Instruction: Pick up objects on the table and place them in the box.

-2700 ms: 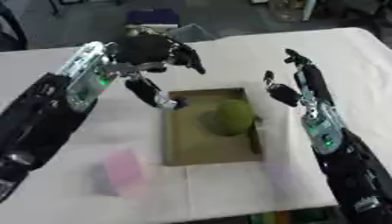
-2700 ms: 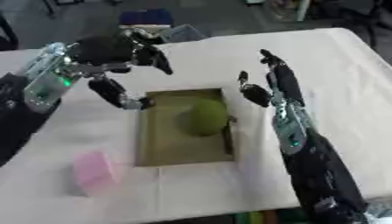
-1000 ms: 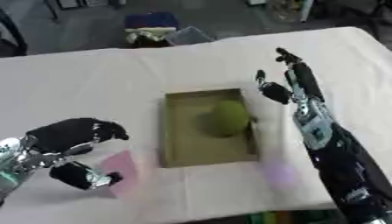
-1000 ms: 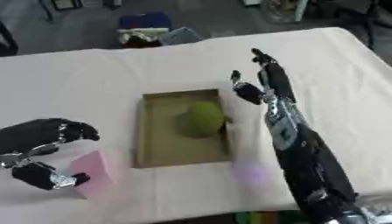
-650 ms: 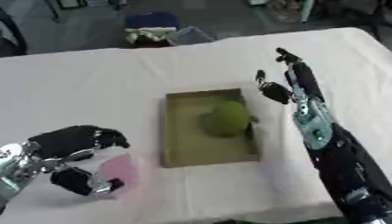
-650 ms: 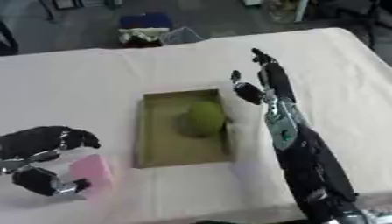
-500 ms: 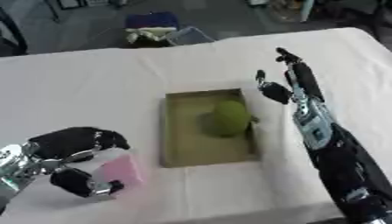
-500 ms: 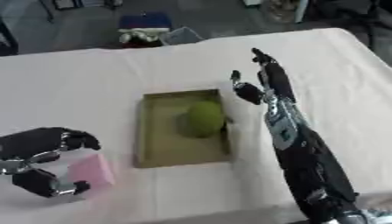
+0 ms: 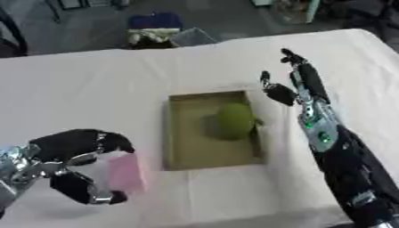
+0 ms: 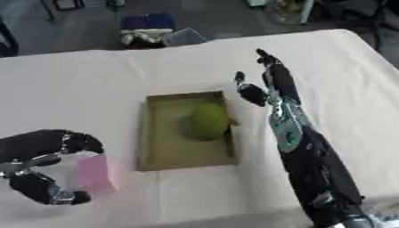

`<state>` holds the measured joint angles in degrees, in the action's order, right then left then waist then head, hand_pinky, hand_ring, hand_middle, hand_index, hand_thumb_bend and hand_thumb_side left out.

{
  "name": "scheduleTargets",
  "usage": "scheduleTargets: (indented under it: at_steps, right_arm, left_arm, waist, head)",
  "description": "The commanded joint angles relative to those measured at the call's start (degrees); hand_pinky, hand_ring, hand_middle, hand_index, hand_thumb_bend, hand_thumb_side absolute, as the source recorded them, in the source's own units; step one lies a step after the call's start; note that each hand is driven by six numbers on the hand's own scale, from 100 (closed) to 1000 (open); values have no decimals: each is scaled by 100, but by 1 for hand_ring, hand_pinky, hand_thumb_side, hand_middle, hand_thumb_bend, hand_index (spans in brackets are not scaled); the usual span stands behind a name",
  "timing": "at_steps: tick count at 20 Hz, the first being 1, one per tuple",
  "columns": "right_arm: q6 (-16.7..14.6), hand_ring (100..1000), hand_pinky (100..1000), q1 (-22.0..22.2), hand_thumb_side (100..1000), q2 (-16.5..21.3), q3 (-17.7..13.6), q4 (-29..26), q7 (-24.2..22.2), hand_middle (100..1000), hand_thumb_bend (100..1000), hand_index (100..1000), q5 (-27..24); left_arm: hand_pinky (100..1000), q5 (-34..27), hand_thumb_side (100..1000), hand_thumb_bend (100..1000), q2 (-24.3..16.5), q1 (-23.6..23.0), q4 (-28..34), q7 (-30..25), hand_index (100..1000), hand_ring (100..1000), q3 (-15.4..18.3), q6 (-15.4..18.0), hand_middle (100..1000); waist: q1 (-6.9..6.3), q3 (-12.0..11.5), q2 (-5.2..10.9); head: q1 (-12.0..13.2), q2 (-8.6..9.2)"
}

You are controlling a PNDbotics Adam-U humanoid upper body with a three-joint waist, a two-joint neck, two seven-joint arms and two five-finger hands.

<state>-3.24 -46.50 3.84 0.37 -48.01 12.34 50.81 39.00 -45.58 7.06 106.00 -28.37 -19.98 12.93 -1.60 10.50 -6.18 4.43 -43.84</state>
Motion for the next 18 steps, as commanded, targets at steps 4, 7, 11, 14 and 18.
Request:
scheduleTargets:
  at_steps: [4,7,11,14,18]
  right_arm:
    - [0,937,780,-109,454,109,-10,-53,-2,788,183,968,-2]
    - [1,937,780,-110,454,114,-9,-46,-3,788,183,968,-5]
    - [3,937,780,-111,455,115,-11,-47,1,788,182,968,-8]
    - [3,937,779,-108,456,115,-10,-47,0,787,182,968,-7]
    - [1,937,779,-111,457,108,-7,-49,-1,787,181,968,-4]
  left_arm:
    - [863,253,771,503,-159,31,6,172,922,836,90,-53,856]
    - [862,314,759,483,-135,35,-15,415,923,833,126,-129,854]
    - [863,236,789,513,-166,62,94,792,924,832,209,-245,854]
    - [863,175,795,529,-197,68,188,929,926,833,245,-306,858]
    - [868,218,813,543,-217,41,169,820,932,842,178,-288,866]
  waist:
    - [12,-16,81]
    - [16,-18,82]
    - [15,-26,86]
    - [12,-31,87]
    - [10,-25,87]
  head:
    - [2,-28]
    - [-5,-28]
    - [-7,-28]
    - [-8,-28]
    - [-6,-28]
